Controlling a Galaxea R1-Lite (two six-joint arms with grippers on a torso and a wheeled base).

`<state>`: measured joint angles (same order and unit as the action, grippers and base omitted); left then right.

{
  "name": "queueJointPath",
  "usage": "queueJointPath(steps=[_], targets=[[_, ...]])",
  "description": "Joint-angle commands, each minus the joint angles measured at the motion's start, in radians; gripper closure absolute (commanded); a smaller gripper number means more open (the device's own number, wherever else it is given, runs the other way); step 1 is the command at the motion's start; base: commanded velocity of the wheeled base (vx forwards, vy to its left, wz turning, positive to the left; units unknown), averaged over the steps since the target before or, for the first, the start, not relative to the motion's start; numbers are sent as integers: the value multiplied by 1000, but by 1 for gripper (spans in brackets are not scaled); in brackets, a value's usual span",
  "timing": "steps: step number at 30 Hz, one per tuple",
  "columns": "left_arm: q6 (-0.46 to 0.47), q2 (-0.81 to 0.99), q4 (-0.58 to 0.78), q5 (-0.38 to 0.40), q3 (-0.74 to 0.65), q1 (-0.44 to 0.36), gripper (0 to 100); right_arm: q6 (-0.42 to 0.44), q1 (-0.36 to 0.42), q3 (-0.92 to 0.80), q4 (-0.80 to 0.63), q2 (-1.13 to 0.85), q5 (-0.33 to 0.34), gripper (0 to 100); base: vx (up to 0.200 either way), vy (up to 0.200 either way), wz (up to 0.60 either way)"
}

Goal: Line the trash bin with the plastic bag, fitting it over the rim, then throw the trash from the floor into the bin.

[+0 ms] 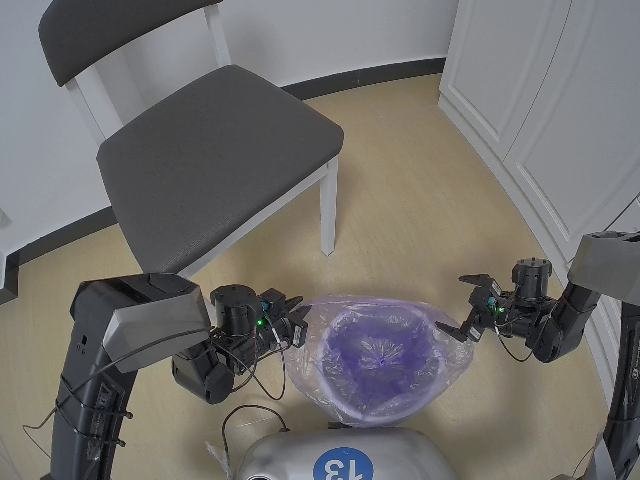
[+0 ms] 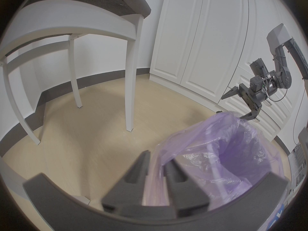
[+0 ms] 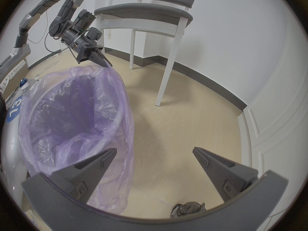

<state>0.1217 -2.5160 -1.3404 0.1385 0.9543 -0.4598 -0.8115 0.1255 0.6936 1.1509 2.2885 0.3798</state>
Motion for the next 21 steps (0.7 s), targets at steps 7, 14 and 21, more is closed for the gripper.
queueJointPath(steps=[7,14,21], targets=[[15,69,-95,-13,-137,-2,0,-9,-6,-131,118,-27,1,0,0,0,0],[26,46,-94,-14,-196,4,0,-9,-12,-175,136,5,1,0,0,0,0],[52,-20,-92,-17,-172,35,0,-14,-14,-163,159,77,1,0,0,0,0]])
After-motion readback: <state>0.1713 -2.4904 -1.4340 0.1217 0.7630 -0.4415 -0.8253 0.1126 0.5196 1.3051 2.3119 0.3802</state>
